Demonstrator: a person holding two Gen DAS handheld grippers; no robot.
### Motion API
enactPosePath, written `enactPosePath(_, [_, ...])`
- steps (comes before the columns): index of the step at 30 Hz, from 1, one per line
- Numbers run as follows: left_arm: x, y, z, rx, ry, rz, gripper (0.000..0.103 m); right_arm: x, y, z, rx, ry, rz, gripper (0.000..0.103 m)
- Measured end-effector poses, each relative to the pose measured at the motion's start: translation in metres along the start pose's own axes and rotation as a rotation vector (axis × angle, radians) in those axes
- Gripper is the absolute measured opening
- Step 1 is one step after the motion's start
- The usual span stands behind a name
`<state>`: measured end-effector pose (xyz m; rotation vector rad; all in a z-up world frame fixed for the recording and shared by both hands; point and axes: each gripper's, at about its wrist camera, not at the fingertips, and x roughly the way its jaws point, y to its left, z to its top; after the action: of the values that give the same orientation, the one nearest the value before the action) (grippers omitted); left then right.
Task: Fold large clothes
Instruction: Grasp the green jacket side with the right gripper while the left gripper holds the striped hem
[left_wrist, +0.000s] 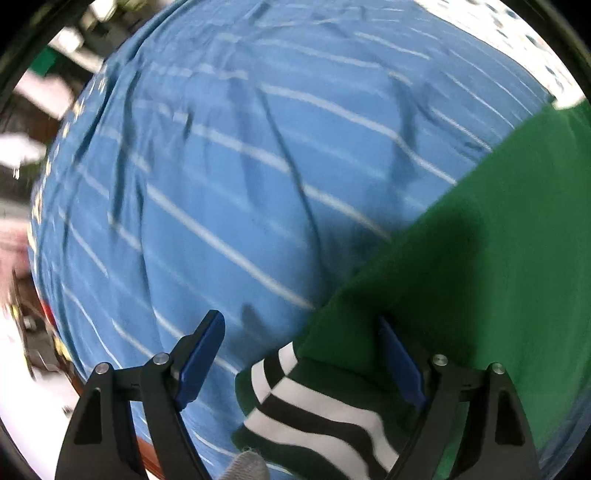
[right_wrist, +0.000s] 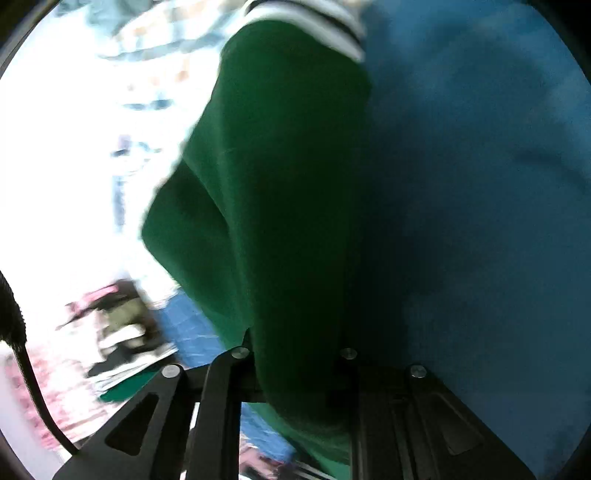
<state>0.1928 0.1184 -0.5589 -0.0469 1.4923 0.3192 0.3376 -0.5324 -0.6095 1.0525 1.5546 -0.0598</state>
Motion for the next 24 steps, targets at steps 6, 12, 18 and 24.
enactPosePath(6, [-0.029, 0.012, 0.011, -0.07, -0.015, -0.023, 0.084, -0.03, 0.024, -0.009, -0.444, -0.049, -0.49, 0.049])
enactPosePath(12, [-0.057, 0.029, -0.042, -0.292, -0.025, -0.053, 0.084, -0.004, 0.111, -0.015, -0.665, 0.037, -0.245, 0.049])
enactPosePath(18, [-0.058, 0.018, -0.093, -0.426, 0.012, -0.06, 0.084, 0.124, 0.168, 0.049, -0.618, 0.085, -0.195, 0.048])
enactPosePath(24, [-0.056, 0.022, -0.105, -0.484, 0.021, -0.089, 0.084, 0.082, 0.192, 0.049, -0.683, 0.056, -0.155, 0.049])
